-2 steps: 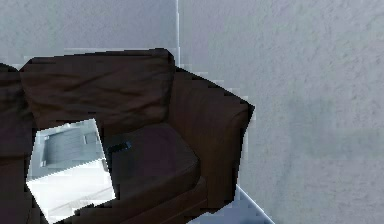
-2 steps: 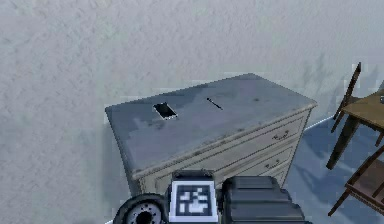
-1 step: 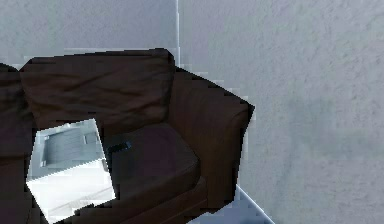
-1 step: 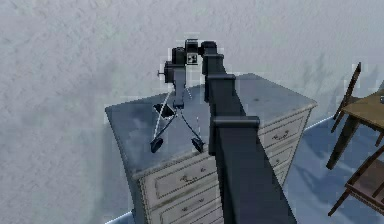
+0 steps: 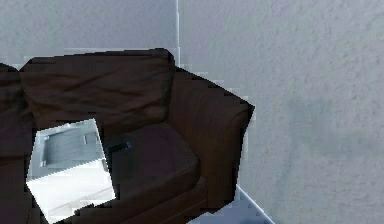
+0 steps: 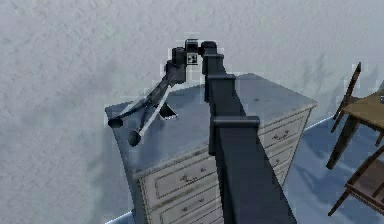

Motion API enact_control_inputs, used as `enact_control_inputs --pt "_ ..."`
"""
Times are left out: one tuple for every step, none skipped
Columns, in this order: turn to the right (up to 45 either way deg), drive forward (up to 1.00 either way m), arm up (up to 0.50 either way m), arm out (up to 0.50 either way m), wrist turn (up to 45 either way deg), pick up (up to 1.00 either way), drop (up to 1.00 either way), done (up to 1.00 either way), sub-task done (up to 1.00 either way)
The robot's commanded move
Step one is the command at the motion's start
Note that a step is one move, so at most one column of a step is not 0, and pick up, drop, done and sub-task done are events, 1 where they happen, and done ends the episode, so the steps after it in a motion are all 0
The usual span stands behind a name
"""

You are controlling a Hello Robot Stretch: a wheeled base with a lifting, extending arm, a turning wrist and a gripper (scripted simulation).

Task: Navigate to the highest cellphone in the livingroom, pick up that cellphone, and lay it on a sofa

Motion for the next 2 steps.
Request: enact_control_inputs --pt "0.0 0.00 0.00 0.00 45.0 0.00 0.00 0.00 0.00" --pt "0.0 0.00 0.00 0.00 45.0 0.00 0.00 0.00 0.00"
